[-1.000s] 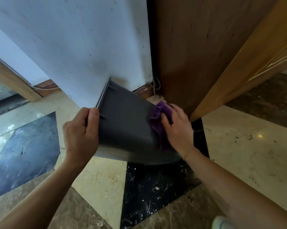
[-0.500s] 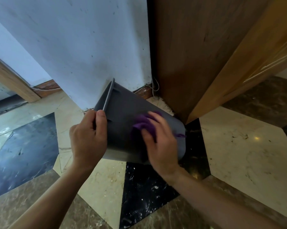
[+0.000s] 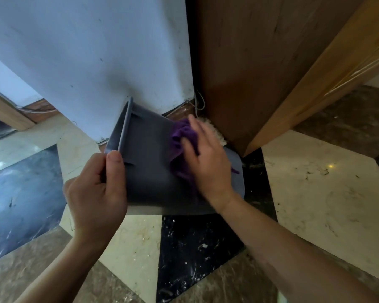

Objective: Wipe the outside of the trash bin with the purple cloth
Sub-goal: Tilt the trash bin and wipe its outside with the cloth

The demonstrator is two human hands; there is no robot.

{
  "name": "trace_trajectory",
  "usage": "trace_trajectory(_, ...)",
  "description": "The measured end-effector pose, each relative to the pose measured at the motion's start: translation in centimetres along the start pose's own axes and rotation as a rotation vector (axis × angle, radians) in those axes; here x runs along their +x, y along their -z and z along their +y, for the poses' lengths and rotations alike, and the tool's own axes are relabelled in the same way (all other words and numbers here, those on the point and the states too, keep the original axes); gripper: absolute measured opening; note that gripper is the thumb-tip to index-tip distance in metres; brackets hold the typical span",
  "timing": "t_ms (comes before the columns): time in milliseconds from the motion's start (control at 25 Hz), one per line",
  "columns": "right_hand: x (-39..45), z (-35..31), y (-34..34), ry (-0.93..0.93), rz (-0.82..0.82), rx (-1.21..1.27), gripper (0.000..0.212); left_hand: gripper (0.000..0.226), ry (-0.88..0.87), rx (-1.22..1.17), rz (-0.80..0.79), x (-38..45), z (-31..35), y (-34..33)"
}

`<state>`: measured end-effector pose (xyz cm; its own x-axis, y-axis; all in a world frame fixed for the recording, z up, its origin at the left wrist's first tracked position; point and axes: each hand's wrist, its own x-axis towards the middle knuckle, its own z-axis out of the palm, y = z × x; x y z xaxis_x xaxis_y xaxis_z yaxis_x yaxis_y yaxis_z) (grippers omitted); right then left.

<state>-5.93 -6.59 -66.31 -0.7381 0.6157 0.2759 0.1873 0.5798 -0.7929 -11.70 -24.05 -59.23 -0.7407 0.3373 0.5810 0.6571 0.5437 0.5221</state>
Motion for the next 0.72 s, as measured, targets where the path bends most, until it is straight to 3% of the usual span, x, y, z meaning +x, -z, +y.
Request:
trace_trajectory(160, 0.7, 5.9, 1.6, -0.264, -0.063, -0.120, 0.046, 0.045, 0.075, -0.029, 0.021, 0.1, -1.1, 0.3)
trace_trajectory(320, -0.7, 9.0, 2.9, -0.353, 0.051, -0.100, 0.041, 0.041, 0.137, -0.060, -0.048, 0.0, -1.3, 0.9)
trace_trajectory(480, -2.0, 9.6, 3.6, -0.347, 0.069, -0.063, 0.043, 0.022, 0.261, -0.114, -0.194, -0.9, -0.5, 2.5)
trace_trajectory(600, -2.8, 9.3, 3.9, -0.251, 0.069, -0.120, 0.041, 0.036, 0.370, -0.242, -0.340, 0.7, 0.0, 4.5)
trace_trajectory(720, -4.1, 9.2, 4.3, -0.165, 0.041, -0.203, 0.045, 0.033, 0.644, -0.341, -0.491, 4.9, 0.5, 4.5)
